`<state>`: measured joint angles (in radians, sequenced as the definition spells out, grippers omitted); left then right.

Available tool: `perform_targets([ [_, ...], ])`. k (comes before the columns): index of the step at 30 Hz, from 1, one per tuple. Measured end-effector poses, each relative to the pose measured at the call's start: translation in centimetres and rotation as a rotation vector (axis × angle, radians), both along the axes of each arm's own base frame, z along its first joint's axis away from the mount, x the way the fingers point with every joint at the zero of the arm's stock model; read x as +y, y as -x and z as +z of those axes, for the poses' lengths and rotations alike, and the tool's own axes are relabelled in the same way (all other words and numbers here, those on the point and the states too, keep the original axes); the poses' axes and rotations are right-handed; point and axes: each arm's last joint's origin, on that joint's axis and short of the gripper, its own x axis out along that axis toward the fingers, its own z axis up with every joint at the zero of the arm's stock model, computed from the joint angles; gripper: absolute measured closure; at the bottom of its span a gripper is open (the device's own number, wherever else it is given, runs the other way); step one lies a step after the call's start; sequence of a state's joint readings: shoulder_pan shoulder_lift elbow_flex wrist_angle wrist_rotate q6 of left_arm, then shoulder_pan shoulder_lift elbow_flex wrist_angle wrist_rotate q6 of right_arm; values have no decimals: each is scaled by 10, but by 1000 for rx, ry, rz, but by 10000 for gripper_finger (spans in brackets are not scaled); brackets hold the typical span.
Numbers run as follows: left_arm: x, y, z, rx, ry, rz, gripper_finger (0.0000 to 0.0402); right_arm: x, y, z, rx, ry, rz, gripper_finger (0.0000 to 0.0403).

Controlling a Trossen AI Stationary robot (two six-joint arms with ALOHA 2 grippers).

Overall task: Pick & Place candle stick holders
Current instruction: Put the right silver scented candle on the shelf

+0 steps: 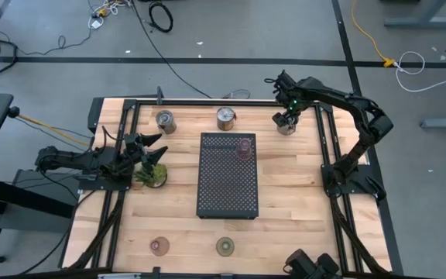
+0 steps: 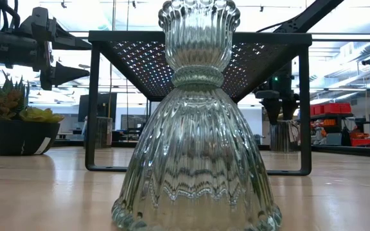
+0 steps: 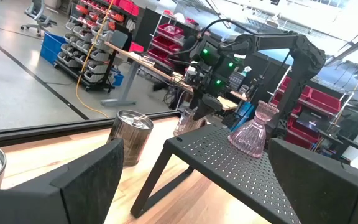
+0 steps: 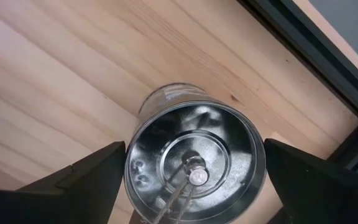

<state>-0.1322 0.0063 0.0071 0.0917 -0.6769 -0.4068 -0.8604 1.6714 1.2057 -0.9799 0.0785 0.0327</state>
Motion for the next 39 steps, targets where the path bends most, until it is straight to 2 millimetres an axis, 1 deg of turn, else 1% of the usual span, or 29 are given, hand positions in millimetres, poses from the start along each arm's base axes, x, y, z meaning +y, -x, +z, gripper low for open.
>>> perform_targets([
  [12, 0, 0, 0, 0, 0, 0, 3, 0, 0, 0, 8, 4, -4, 32],
  [19, 0, 0, 0, 1, -1, 0, 3, 1, 0, 0, -27, -28, -1, 32],
  [31, 0, 0, 0, 0, -1, 0, 3, 3, 0, 0, -36, -59, -7, 32],
  [34, 0, 0, 0, 0, -1, 0, 3, 3, -1, -3, -33, -80, -29, 32],
  [36, 0, 0, 0, 0, 0, 0, 3, 1, -2, -9, -26, -113, -31, 32],
  [39, 0, 0, 0, 0, 0, 0, 3, 0, -3, -14, -10, -126, -2, 32],
])
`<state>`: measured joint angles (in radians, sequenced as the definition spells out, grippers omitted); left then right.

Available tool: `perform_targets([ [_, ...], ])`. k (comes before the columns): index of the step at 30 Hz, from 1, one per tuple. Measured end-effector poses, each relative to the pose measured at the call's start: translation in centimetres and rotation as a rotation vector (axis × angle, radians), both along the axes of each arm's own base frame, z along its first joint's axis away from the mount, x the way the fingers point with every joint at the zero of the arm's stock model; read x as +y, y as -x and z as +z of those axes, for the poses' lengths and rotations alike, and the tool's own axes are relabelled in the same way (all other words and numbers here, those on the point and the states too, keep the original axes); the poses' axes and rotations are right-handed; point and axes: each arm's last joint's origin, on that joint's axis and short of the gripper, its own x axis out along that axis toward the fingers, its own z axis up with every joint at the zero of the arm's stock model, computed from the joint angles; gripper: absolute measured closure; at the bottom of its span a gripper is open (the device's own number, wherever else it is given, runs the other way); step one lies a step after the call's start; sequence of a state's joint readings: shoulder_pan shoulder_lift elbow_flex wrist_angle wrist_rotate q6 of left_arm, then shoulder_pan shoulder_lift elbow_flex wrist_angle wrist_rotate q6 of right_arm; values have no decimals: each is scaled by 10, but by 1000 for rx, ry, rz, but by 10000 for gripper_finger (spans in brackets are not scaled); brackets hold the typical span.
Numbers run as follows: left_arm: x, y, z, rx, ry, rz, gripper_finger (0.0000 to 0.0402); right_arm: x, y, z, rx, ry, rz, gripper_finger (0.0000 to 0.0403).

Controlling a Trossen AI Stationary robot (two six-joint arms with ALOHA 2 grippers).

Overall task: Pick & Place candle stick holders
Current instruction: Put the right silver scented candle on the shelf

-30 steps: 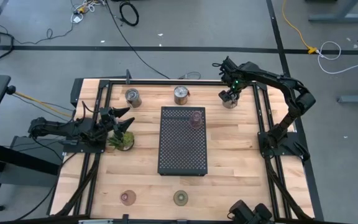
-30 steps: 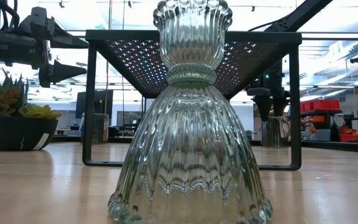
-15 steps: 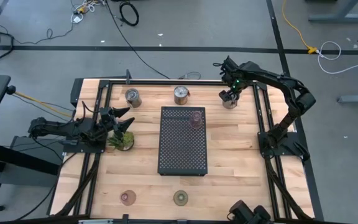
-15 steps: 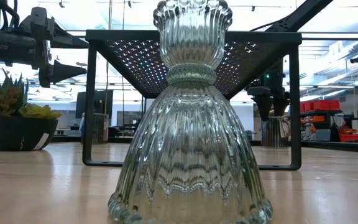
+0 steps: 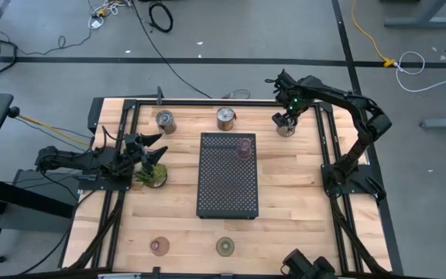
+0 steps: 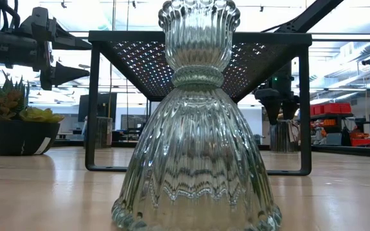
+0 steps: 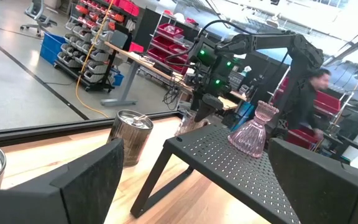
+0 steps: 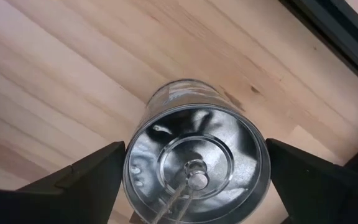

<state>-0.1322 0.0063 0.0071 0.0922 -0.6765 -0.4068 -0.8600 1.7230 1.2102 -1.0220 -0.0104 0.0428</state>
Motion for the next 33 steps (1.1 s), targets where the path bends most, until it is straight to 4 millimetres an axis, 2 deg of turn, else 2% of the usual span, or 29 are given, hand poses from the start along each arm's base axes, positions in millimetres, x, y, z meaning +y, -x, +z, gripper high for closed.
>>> perform_targets([
  [8, 0, 0, 0, 1, -1, 0, 3, 0, -1, 0, 2, 24, 3, 36],
  [15, 0, 0, 0, 1, -1, 0, 3, -1, -1, 0, 18, 41, 3, 74],
  [22, 0, 0, 0, 10, -16, 2, 3, 1, -1, 1, 17, 32, 1, 75],
  [33, 0, 0, 0, 15, -23, 5, 3, 4, 1, 39, -29, 14, -19, 78],
])
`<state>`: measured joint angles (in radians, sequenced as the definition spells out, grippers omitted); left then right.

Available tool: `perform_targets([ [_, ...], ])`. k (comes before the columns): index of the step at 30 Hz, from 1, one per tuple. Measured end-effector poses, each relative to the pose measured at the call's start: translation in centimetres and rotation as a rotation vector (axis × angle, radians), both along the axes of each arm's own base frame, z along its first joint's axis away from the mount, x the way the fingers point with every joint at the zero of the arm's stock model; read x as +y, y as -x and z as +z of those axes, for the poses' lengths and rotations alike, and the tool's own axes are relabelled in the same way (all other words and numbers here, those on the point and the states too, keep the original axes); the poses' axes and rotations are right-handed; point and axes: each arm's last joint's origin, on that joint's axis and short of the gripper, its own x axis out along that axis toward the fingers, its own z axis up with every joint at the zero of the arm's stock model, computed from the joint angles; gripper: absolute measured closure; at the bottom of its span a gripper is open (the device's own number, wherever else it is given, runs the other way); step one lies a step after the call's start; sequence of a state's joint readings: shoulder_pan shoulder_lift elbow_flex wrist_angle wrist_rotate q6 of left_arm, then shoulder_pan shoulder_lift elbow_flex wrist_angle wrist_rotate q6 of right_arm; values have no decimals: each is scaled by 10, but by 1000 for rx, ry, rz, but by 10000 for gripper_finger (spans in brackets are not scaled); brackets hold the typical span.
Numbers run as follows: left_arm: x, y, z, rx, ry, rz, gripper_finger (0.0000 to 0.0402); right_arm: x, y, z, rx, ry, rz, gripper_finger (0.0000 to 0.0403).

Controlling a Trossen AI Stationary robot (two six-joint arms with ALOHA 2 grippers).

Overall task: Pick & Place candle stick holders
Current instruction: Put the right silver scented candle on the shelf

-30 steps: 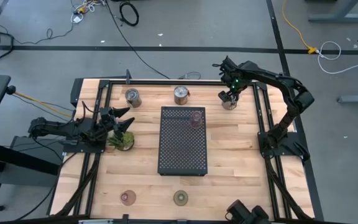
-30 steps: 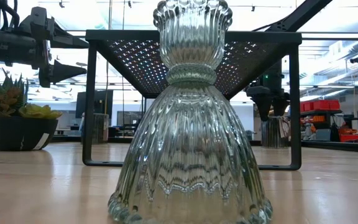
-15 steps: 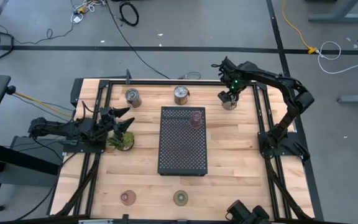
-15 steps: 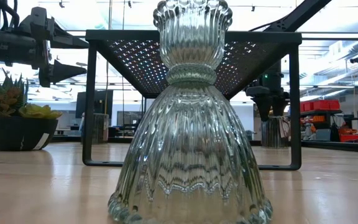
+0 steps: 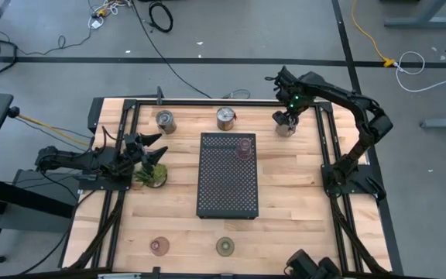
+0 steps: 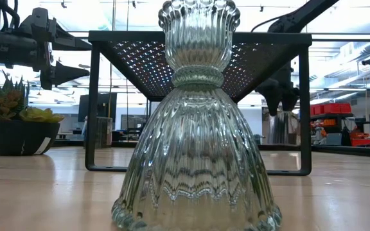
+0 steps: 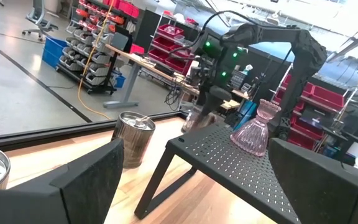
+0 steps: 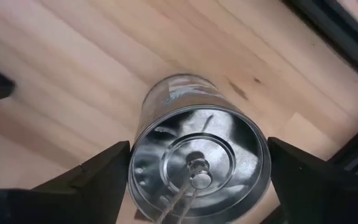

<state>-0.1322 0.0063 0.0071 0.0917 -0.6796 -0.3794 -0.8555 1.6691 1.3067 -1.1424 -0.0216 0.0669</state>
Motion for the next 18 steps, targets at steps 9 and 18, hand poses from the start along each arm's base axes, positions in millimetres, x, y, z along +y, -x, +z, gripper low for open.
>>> perform_targets([
  [9, 0, 0, 0, 0, -1, 1, 3, 6, -7, 22, 8, -6, 50, 78],
  [18, 0, 0, 0, 0, -1, 1, 3, 12, -19, 85, -56, 69, 98, 78],
])
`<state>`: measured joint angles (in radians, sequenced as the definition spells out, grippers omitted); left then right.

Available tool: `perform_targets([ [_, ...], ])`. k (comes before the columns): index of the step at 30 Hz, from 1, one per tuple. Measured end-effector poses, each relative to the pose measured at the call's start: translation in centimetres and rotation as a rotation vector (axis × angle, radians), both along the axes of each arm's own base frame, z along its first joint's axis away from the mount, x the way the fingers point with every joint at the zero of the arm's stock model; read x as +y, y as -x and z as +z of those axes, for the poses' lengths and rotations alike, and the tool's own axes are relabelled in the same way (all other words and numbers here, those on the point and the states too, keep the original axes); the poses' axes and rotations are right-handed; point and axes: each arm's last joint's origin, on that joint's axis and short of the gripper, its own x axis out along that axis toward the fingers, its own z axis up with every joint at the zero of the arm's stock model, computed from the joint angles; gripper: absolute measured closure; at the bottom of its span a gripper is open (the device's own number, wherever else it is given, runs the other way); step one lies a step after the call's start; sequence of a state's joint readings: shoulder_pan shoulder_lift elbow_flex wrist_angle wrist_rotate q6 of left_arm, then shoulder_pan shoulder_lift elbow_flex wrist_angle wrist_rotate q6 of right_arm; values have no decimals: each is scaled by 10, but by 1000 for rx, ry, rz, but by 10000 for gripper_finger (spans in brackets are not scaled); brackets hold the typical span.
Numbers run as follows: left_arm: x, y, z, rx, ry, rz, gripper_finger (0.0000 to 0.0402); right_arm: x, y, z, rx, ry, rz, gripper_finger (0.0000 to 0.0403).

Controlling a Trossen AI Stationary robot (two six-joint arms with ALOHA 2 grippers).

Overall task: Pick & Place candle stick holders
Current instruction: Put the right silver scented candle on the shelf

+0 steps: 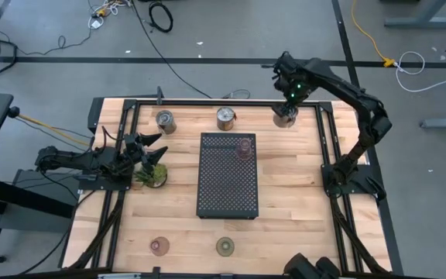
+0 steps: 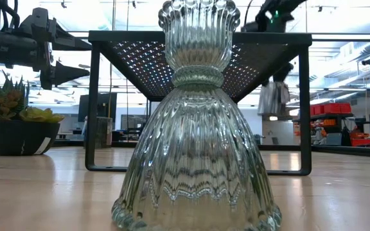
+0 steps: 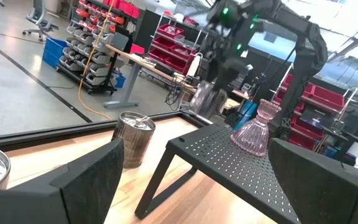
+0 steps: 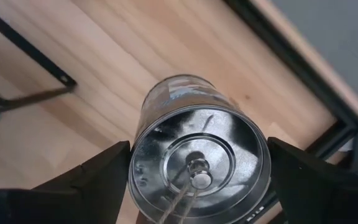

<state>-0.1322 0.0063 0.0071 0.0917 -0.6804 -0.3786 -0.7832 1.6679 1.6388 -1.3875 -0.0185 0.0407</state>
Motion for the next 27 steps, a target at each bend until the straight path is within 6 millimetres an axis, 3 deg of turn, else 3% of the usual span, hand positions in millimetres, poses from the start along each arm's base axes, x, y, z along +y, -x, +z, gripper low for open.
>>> perform_targets([
  [9, 0, 0, 0, 0, 0, 0, 3, 31, -10, 74, -108, 94, 80, 78],
  [14, 0, 0, 0, 0, 0, 0, 3, 56, -17, 105, -203, 142, 113, 78],
  [19, 0, 0, 0, 0, 0, 0, 3, 78, -26, 121, -284, 159, 151, 78],
  [27, 0, 0, 0, 4, -6, 8, 3, 108, -49, 127, -426, 97, 226, 78],
])
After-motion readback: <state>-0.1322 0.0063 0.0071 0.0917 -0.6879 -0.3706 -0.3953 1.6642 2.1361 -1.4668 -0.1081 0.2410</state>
